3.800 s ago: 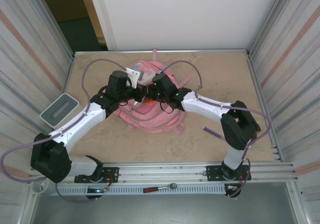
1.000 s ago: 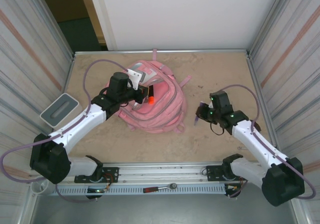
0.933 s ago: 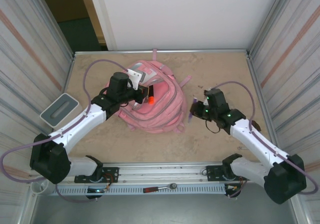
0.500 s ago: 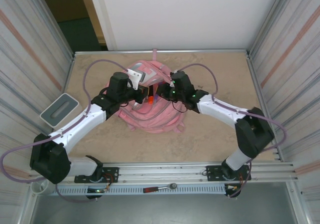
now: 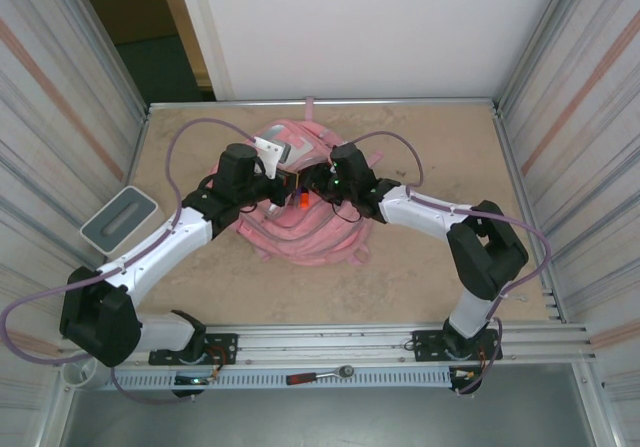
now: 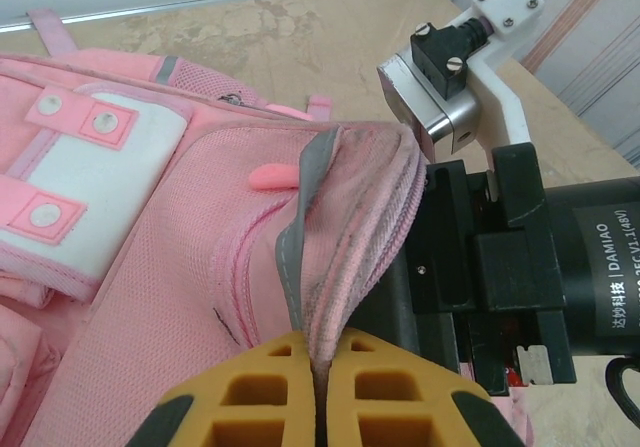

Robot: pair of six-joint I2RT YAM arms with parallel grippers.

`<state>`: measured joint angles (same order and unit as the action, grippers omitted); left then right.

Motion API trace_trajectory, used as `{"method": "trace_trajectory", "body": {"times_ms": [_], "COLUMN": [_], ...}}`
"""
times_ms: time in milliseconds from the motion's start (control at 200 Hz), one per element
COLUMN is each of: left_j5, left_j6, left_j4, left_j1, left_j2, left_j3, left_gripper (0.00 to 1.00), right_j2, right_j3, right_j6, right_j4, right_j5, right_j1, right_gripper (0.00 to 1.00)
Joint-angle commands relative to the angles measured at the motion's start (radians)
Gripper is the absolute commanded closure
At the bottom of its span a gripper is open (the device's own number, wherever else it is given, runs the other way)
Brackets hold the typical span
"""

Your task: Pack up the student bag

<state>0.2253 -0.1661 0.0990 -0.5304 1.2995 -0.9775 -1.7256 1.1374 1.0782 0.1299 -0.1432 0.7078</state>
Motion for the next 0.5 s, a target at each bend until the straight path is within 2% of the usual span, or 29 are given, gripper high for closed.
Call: {"method": "trace_trajectory", "body": {"times_ms": [0,100,250,341,496], "left_j5": [0.051,0.049,0.042,0.033,-0.012], "left_j6": [-0.015,-0.013,-0.010,-0.005,0.011], "left_j4": [-0.093,-0.093,-0.087,-0.083,-0.064], "left_j1": [-0.008,-0.009,-0.009,-0.009,-0.022], "left_j2": [-0.020,-0.021,-0.020,-0.016,0.002], "left_j3": [-0.016,-0.018,-0.018,-0.015,-0.020], "left_gripper": [1.00,1.00,1.00,1.00,1.00], "right_j2": [0.060,0.074,0.091,0.147,0.294], "right_j3": [0.019,0.008,-0.005,-0.029,-0.089], "right_j6": [-0.073,-0.100,-0.145,-0.210,-0.328], "right_j4": [-0.064,-0.099,-0.099,-0.107,-0.184], "right_j5": [0.060,0.089,0.068,0.058,0.093], "right_j1": [0.017,0.030,0.039,0.038,0.030], "right_gripper": [0.57,0.60,0.66,0.66,0.59]}}
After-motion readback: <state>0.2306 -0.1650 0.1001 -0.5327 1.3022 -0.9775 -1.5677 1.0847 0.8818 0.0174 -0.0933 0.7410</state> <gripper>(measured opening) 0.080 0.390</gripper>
